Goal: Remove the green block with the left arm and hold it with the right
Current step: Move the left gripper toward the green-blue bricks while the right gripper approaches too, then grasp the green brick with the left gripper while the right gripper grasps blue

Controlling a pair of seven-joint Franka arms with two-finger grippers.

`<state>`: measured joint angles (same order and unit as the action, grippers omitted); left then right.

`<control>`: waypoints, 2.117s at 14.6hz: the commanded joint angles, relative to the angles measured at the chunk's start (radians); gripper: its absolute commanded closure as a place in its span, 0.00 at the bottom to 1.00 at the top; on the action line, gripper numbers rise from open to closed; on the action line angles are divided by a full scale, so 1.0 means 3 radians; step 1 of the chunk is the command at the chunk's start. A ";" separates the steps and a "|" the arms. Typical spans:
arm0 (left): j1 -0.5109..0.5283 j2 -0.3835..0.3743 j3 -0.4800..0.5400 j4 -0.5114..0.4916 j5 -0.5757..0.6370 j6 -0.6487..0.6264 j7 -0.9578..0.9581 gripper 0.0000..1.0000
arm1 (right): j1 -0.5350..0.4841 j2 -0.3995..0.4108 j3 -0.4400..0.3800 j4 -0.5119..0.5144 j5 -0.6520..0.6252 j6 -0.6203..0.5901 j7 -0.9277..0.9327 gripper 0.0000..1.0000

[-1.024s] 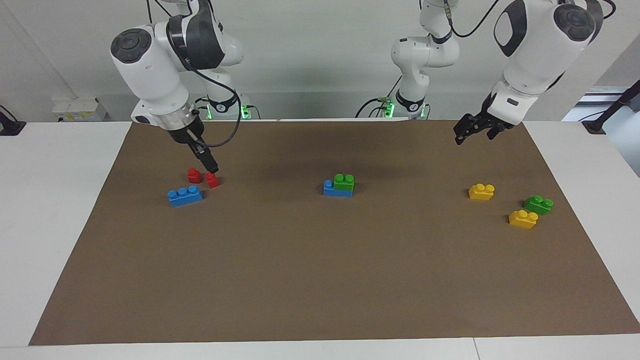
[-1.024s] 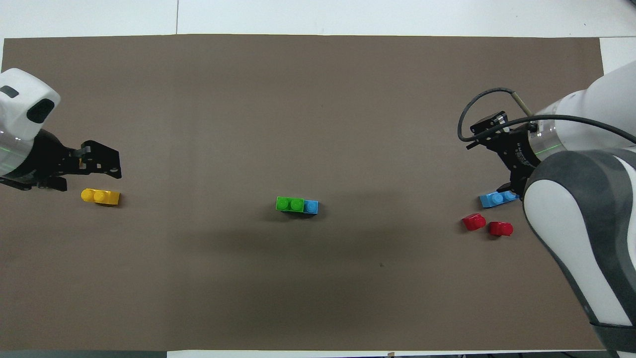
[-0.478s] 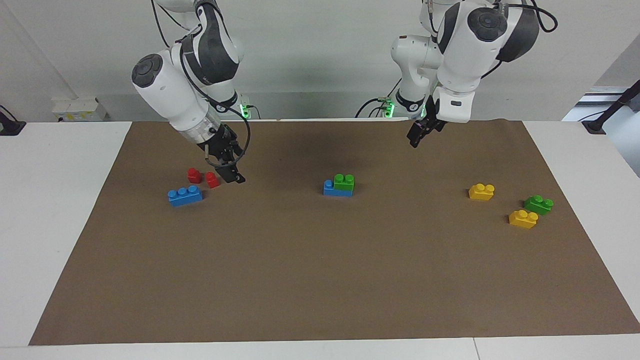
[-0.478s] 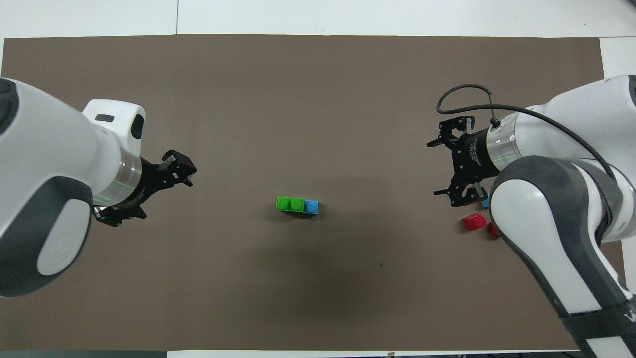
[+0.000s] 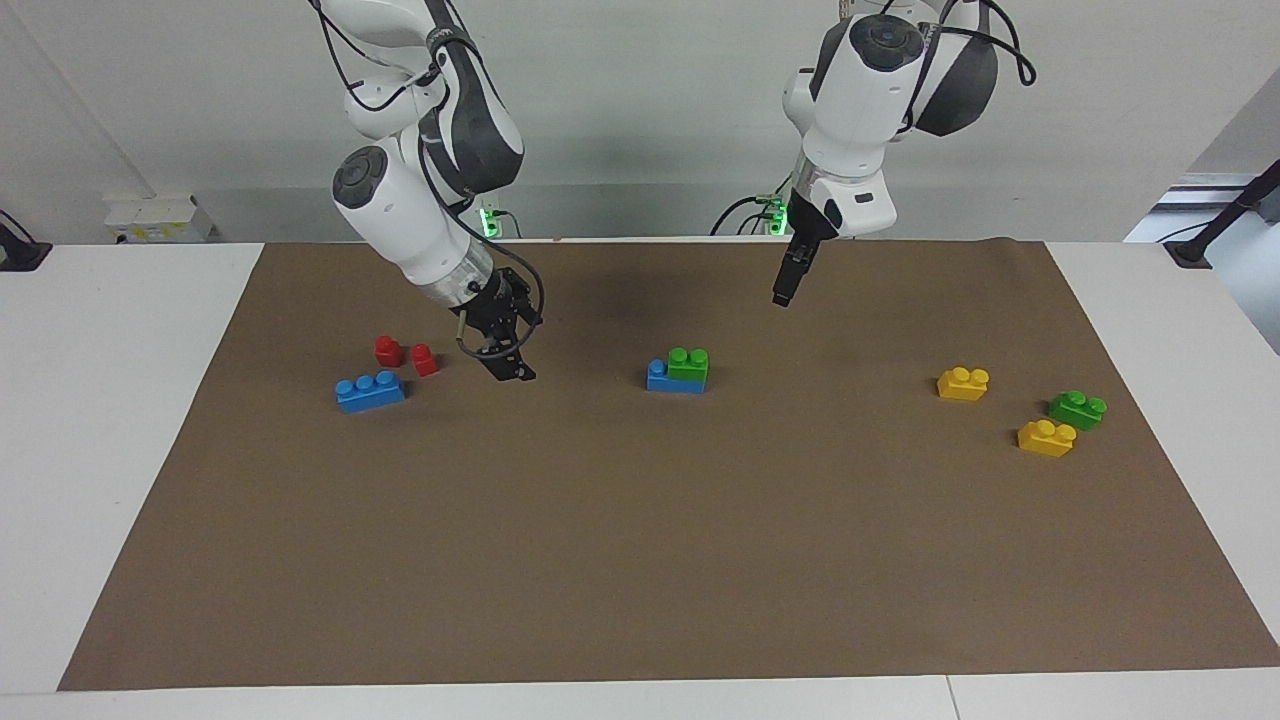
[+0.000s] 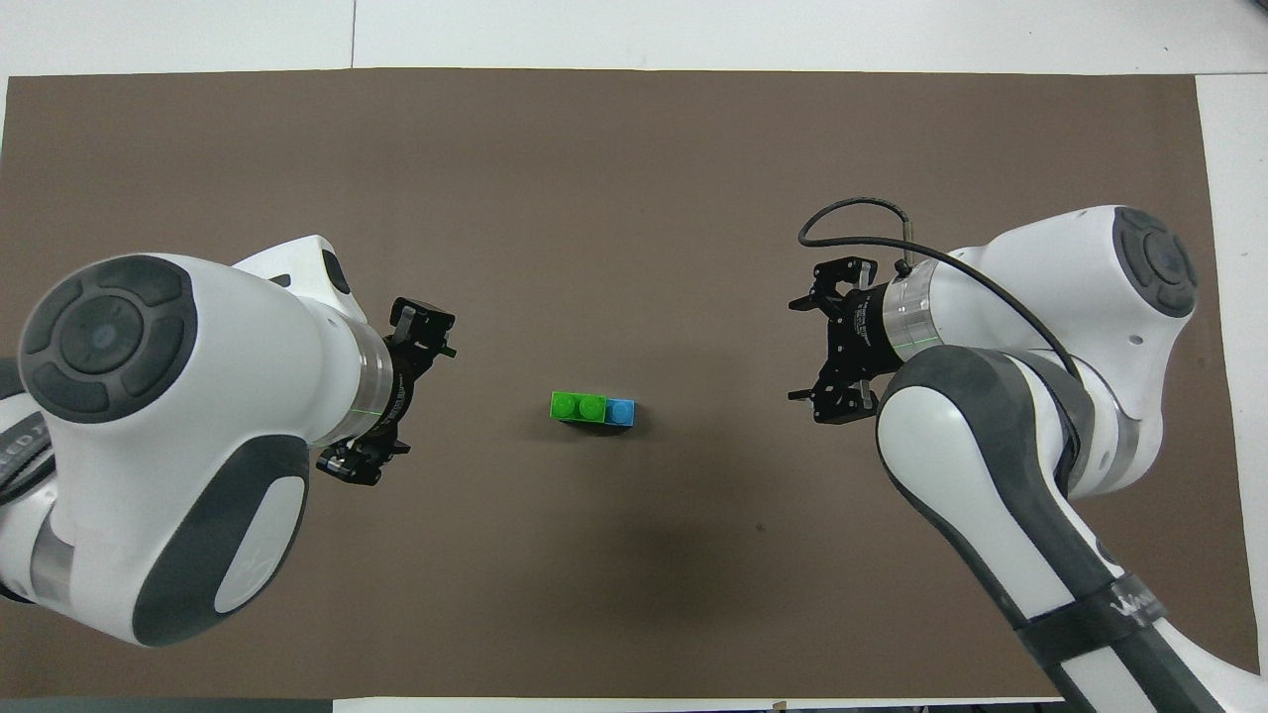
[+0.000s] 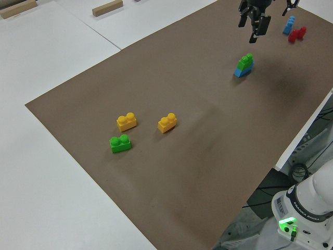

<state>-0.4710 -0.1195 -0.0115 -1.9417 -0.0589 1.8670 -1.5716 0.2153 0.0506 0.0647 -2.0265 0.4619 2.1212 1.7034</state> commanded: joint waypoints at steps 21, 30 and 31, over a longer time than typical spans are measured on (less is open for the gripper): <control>-0.0450 0.0971 0.0064 -0.0190 -0.0044 0.1242 -0.1587 0.00 | 0.1123 0.0680 -0.0006 -0.0352 0.0664 0.1499 0.0177 0.00; -0.0516 0.1058 0.0064 -0.0272 -0.0039 0.1257 -0.1664 0.00 | 0.1174 0.0813 -0.0001 -0.0358 0.0710 0.1719 0.0156 0.00; -0.0526 0.1053 0.0064 -0.0287 -0.0039 0.1278 -0.1664 0.00 | 0.1174 0.0823 -0.0001 -0.0358 0.0710 0.1765 0.0156 0.01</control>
<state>-0.6011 0.2007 -0.0098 -2.0006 -0.0609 2.2216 -2.0546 0.5611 0.2856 0.0648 -2.1291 0.6440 2.6083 1.7522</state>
